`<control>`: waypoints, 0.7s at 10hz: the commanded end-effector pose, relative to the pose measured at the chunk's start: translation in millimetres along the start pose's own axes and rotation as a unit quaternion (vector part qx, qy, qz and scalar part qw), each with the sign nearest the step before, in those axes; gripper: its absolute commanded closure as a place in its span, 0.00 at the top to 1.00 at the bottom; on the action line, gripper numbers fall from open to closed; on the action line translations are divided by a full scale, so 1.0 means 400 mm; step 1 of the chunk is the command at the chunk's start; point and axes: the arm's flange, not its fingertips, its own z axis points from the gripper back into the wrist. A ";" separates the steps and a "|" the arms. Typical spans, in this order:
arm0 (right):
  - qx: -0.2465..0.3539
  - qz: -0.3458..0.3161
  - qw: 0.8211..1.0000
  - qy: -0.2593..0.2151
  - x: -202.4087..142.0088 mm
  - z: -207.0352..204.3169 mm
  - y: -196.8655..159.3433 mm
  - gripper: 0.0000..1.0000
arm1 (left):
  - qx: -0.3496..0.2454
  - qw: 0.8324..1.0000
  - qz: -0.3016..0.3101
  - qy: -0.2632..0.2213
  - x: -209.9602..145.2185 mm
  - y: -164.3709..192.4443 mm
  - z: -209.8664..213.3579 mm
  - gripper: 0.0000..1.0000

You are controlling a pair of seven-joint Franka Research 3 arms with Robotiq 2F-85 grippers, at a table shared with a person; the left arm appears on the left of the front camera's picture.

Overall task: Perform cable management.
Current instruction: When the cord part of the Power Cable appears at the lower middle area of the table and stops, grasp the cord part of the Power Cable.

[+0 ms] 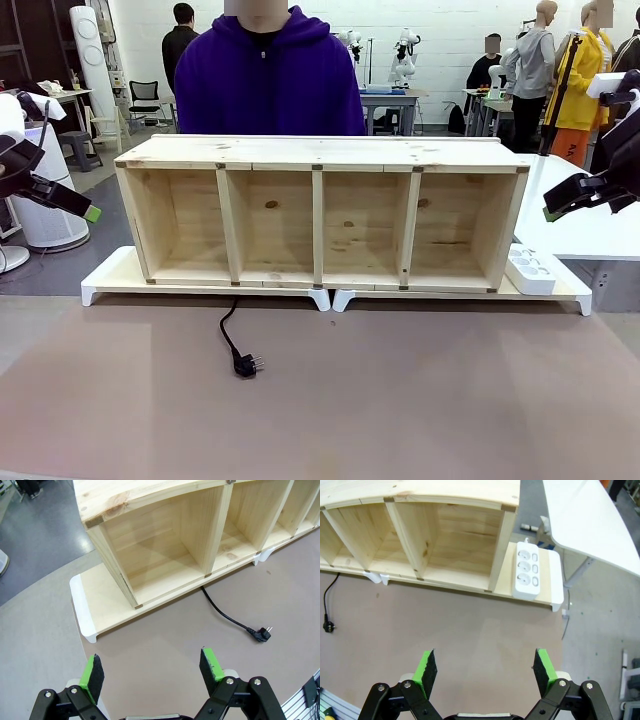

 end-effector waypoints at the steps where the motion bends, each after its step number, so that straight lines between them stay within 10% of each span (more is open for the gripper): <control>1: 0.001 -0.009 1.000 0.000 0.000 0.000 0.003 1.00 | 0.001 1.000 0.004 -0.005 0.002 0.002 0.001 1.00; 7: 0.004 0.033 0.999 0.009 0.041 -0.004 0.031 1.00 | 0.001 1.000 0.004 -0.005 0.002 0.002 0.001 1.00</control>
